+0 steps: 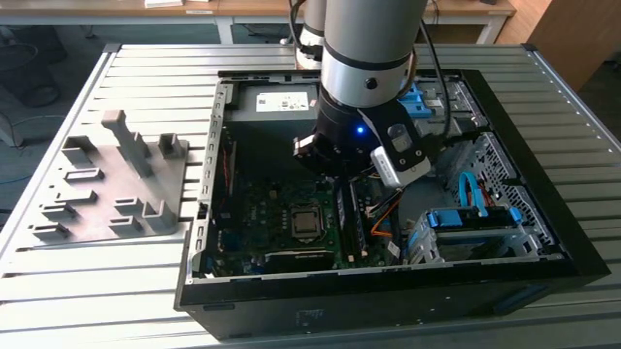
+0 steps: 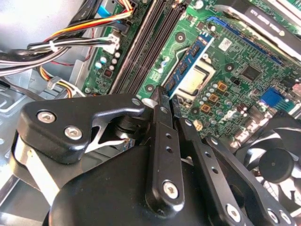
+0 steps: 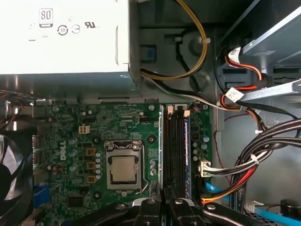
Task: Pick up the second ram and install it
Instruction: 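Insert the second ram into the second slot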
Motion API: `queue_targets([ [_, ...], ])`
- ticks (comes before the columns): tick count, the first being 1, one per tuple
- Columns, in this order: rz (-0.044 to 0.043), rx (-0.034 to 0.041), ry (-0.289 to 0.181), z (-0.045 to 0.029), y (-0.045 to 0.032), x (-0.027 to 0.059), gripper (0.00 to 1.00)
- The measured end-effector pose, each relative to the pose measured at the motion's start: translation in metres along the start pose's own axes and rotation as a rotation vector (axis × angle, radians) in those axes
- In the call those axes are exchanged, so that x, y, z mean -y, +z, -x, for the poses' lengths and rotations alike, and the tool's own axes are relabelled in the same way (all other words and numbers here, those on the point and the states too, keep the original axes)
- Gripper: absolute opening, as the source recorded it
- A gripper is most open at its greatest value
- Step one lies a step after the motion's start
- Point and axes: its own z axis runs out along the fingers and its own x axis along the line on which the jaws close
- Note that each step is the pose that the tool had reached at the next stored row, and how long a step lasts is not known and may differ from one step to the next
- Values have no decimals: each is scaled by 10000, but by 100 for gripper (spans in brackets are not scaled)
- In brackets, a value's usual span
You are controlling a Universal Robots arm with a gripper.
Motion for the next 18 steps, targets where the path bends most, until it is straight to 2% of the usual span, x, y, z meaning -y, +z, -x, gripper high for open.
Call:
queue_targets([
  [9, 11, 0, 0, 1, 60, 8, 14],
  [18, 10, -1, -1, 3, 210, 66, 14],
])
